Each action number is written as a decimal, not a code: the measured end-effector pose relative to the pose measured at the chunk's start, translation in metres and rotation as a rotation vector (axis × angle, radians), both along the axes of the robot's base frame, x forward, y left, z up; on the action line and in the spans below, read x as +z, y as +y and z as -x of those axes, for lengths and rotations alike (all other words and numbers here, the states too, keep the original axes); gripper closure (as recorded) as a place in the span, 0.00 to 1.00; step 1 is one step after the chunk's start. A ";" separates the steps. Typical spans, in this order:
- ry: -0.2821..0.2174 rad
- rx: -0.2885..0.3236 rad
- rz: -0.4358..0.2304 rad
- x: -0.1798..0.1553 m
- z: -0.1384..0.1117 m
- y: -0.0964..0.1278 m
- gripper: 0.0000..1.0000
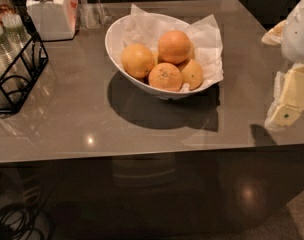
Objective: Pick orange from white bowl
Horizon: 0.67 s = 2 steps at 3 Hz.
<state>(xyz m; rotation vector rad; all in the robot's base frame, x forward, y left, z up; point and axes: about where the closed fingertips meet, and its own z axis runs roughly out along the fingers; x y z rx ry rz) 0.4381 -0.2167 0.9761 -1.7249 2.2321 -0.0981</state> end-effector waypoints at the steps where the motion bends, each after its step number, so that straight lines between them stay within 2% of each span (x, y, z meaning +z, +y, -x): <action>1: 0.000 0.000 0.000 0.000 0.000 0.000 0.00; 2: 0.024 0.074 -0.014 0.004 -0.017 0.010 0.00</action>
Offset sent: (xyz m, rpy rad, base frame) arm 0.0411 0.0240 0.0084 0.0330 0.0964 0.2042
